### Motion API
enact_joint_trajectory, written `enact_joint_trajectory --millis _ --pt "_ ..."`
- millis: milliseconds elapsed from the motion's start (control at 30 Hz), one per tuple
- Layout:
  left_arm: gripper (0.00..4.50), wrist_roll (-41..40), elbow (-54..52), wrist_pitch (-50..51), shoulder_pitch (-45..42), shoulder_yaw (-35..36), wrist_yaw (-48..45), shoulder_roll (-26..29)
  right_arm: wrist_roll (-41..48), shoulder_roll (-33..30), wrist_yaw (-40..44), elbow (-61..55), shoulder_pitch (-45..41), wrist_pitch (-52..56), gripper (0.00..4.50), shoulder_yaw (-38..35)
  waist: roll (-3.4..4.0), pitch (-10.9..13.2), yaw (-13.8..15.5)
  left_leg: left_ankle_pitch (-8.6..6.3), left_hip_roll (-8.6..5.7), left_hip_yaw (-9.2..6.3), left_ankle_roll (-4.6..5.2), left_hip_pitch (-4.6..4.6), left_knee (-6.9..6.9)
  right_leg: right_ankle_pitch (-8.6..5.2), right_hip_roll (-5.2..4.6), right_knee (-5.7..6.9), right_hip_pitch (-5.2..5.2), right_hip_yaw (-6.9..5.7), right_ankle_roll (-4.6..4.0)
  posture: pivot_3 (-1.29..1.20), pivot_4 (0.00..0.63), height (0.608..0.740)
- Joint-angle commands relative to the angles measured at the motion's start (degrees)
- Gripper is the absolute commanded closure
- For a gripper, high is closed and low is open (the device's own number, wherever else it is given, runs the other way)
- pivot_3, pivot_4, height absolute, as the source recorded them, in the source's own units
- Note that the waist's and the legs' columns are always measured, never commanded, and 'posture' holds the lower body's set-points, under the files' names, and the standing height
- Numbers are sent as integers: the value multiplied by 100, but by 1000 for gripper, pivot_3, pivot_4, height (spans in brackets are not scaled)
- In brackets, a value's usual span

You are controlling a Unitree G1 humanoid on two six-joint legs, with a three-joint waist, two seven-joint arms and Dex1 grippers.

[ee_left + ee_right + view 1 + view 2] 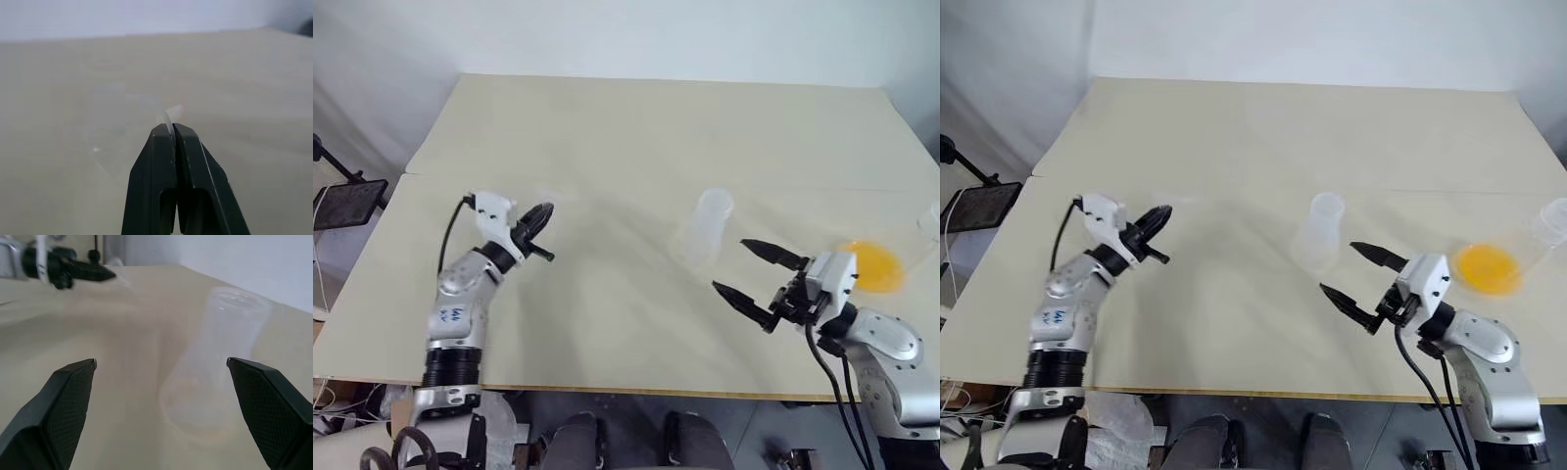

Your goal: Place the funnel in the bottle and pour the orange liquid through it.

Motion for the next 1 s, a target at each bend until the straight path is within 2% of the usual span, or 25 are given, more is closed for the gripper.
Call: enact_joint_trajectory --millis 33,100,233,333,467,767,1000 --pt "4470 -709 -530 365 -543 -55 -979 331 227 16 -390 -556 233 45 0 -554 0 0 1 0 0 -2 0 0 0 0 1 0 0 -1 0 0 150 740" --pt "4470 -908 -492 574 -1042 -235 -1695 618 297 93 -682 -706 378 93 0 -836 -3 2 9 1 -2 -4 0 -4 3 0 0 1 1 -1 0 0 150 740" --pt "4470 -124 416 37 -2293 -1183 -2996 999 279 360 -993 -753 864 -59 0 -1253 -1 0 11 1 -25 -4 -1 -7 7 0 8 -1 2 -8 1 0 150 740" --pt "4470 532 1330 -821 -3209 -1652 -3269 820 179 612 -1228 -622 927 -275 0 -1391 1 -1 -10 1 -25 18 -1 2 -1 -1 13 -11 2 3 1 0 150 740" --pt "4470 1072 2303 -1386 -4155 -2114 -3644 523 7 845 -1364 -458 1062 -499 0 -1335 -1 1 -28 2 -15 39 -4 -3 -5 -1 27 -29 -5 15 2 0 150 740" --pt "4470 1736 3638 -2351 -5076 -2412 -3645 -209 -204 1148 -1460 -566 1225 -673 0 -1015 -3 2 -19 2 -12 77 -2 -9 -6 -1 30 -32 -15 25 3 0 150 740" --pt "4470 1791 3966 -2608 -5368 -2422 -3833 -538 -226 1167 -1490 -579 1319 -736 0 -939 -5 3 -13 2 -11 78 -2 -10 -6 -1 30 -31 -17 25 3 0 150 740"
